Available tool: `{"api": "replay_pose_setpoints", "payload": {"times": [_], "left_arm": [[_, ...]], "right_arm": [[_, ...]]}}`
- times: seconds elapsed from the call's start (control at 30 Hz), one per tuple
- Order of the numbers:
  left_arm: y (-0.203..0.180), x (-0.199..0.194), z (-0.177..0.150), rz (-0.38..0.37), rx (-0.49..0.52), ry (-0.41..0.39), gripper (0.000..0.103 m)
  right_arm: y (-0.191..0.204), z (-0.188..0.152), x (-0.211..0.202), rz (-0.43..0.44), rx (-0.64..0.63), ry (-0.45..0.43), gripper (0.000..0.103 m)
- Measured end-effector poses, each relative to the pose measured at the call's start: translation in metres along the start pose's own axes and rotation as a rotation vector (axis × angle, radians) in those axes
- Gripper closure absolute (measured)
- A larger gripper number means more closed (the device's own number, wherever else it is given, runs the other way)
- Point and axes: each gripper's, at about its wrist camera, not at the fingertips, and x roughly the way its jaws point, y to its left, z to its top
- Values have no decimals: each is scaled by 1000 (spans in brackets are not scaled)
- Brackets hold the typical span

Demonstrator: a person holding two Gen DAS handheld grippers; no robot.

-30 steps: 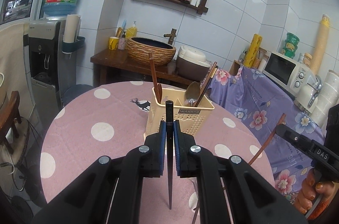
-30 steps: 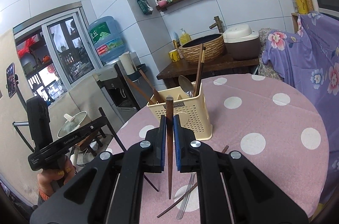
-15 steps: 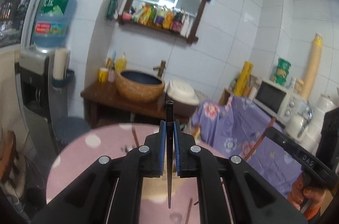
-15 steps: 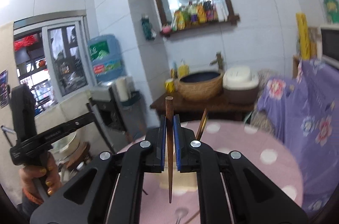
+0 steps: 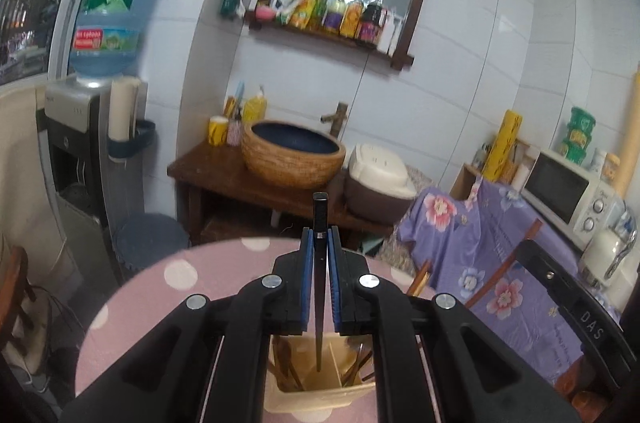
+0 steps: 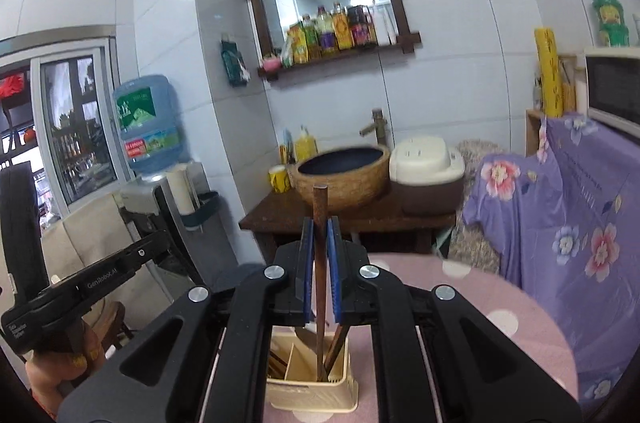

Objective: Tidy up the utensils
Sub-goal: 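Lower the chopsticks into the holder and open both tools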

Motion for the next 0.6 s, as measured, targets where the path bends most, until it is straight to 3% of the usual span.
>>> {"api": "replay_pose_setpoints", "payload": {"times": [0.27, 0.47, 0.53, 0.57, 0.6], "left_arm": [[-2, 31, -56, 28, 44, 104, 95], [-2, 34, -71, 18, 65, 129, 93], [-2, 30, -75, 9, 69, 136, 79], [-1, 28, -76, 8, 69, 133, 61], [1, 22, -79, 11, 63, 119, 50]], "right_arm": [[-11, -56, 33, -19, 30, 98, 95], [-14, -75, 42, -22, 39, 134, 95], [-15, -78, 41, -22, 34, 132, 94], [-16, -80, 39, -24, 36, 129, 93], [-17, -81, 37, -24, 44, 125, 91]]}}
